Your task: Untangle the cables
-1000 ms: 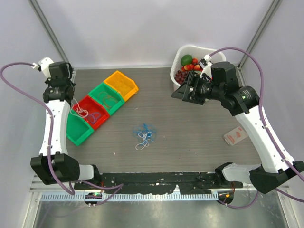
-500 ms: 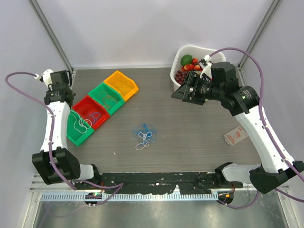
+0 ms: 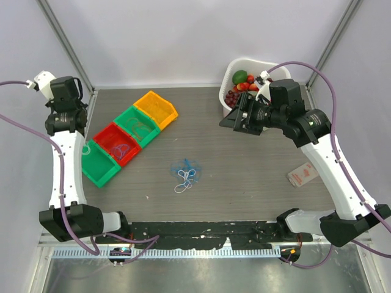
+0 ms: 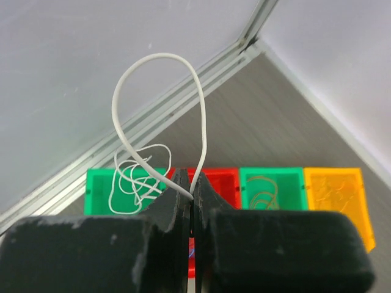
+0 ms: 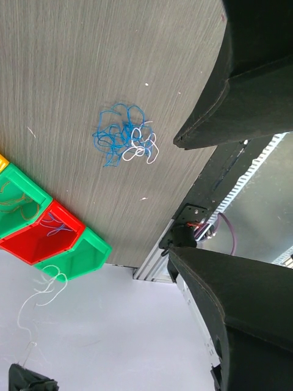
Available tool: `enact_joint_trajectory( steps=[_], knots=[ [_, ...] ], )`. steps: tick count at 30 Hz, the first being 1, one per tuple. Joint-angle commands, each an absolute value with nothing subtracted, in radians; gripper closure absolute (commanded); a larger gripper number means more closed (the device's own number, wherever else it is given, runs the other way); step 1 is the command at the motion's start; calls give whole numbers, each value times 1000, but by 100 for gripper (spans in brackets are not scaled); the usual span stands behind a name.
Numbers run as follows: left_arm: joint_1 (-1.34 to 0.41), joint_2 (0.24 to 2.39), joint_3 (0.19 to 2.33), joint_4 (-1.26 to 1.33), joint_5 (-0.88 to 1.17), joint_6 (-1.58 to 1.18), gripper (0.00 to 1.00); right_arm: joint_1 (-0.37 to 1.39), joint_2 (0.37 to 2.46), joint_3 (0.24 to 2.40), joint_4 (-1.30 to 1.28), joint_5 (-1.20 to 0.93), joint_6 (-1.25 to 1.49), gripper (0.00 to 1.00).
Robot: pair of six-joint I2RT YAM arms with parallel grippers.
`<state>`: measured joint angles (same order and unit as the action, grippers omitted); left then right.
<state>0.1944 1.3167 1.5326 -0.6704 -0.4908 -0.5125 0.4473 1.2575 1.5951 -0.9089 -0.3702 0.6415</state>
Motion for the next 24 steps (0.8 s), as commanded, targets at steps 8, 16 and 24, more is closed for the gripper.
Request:
enact_joint_trajectory(
  steps=[8, 16, 24],
  knots=[
    [212, 1296, 1316, -549, -451, -500, 100, 445, 1285, 1631, -894, -396, 646, 30],
    [265, 1384, 1215, -531, -442, -569, 100, 443, 1272, 1617, -905, -368, 657, 30],
    [273, 1494, 1146, -569, -423, -620, 100, 442, 1269, 1609, -910, -345, 653, 30]
  ],
)
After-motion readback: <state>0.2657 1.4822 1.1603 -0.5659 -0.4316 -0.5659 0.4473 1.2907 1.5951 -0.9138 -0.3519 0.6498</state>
